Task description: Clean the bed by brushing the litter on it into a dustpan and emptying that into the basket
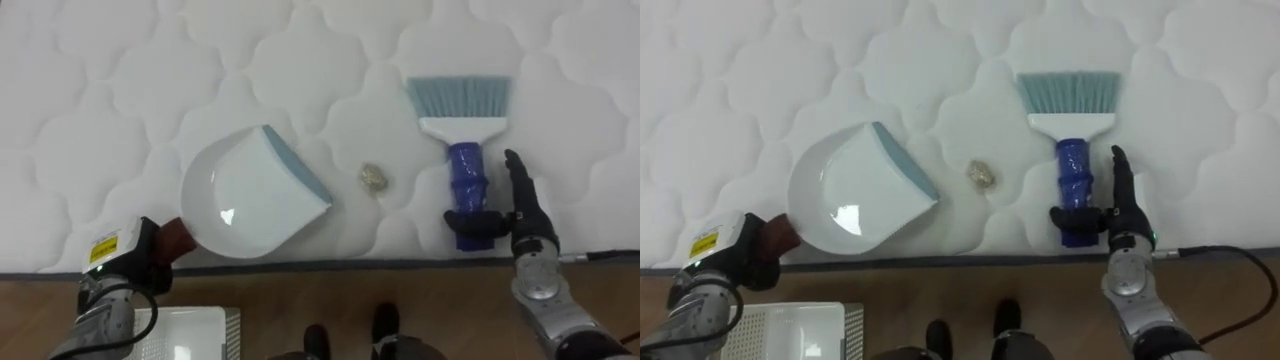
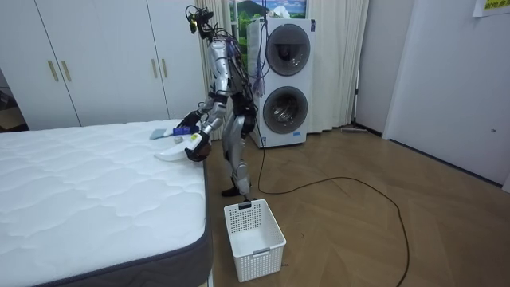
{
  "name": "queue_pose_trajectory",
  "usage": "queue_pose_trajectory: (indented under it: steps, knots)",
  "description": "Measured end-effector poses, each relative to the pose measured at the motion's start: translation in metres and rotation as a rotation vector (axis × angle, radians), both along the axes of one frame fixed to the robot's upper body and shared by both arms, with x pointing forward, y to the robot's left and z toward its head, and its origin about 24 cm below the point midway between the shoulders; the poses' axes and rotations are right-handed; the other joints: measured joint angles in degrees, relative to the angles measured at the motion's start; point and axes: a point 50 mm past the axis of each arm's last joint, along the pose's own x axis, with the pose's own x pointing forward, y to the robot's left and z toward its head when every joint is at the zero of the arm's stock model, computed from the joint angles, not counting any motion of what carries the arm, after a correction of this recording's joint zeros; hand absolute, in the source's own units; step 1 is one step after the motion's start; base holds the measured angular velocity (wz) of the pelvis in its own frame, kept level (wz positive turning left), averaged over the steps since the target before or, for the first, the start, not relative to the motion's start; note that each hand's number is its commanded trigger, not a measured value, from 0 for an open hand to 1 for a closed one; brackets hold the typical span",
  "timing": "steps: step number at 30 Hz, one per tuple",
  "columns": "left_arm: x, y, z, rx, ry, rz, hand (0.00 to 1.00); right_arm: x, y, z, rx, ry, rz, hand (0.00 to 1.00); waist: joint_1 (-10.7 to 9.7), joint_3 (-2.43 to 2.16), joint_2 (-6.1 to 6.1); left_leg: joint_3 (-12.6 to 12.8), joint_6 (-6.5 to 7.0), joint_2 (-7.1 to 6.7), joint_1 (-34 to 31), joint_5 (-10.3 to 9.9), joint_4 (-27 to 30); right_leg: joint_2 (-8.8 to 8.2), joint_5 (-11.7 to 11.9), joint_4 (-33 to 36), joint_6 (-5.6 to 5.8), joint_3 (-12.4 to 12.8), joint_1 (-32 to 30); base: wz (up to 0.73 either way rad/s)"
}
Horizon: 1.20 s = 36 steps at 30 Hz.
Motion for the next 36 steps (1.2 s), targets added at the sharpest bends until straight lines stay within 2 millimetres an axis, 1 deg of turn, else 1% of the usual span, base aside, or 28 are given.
queue_pose_trajectory:
  steps: [1,2,3,7,13,20,36]
  knots:
    - [0.000,0.000,0.000,0.001,-0.001,0.001,1.00,0.000,-0.001,0.000,-0.006,0.002,-0.004,0.73,-0.1,-0.02,0.02,-0.1,0.00,-0.01,-0.1,0.0,0.0,-0.04,0.0,0.0,0.00,-0.2,0.0,0.04]
    - [0.000,0.000,0.000,0.003,0.001,0.003,1.00,0.000,-0.004,0.000,-0.013,0.009,-0.016,0.82,-0.1,-0.02,0.02,-0.1,0.00,-0.03,-0.1,0.0,0.0,-0.06,0.0,0.0,0.01,-0.2,0.0,0.03]
    - [0.000,0.001,0.000,0.005,0.003,0.005,1.00,0.000,-0.006,0.001,-0.019,0.010,-0.021,1.00,-0.1,-0.02,0.02,-0.1,0.00,-0.04,-0.1,0.0,0.1,-0.09,0.0,0.0,0.02,-0.2,0.0,0.00]
    - [0.000,0.001,0.000,0.012,0.004,0.012,1.00,0.005,-0.026,0.010,-0.076,0.021,-0.053,1.00,-0.1,-0.02,0.01,-0.1,0.00,-0.02,-0.1,0.0,0.1,-0.10,0.0,0.0,0.02,-0.4,0.0,0.00]
    - [0.000,0.001,0.000,0.020,0.012,0.013,1.00,0.005,-0.036,0.011,-0.108,0.064,-0.100,1.00,0.0,-0.04,-0.07,-0.1,0.00,-0.06,-0.1,0.0,0.2,-0.12,0.0,0.2,0.01,-0.3,0.0,0.00]
    - [0.000,0.003,0.000,0.024,0.020,0.023,1.00,0.001,-0.037,0.005,-0.098,0.121,-0.083,1.00,-0.3,0.00,-0.16,0.1,0.02,-0.12,-0.3,0.0,1.0,-0.33,-0.1,0.6,0.09,-0.1,-0.1,0.00]
    - [0.001,0.003,0.000,0.028,0.019,0.020,1.00,-0.006,-0.041,-0.001,-0.104,0.175,-0.099,1.00,-0.4,0.02,-0.39,0.3,0.03,-0.02,-0.4,0.0,1.4,-0.35,0.0,0.8,0.02,-0.2,-0.1,0.00]
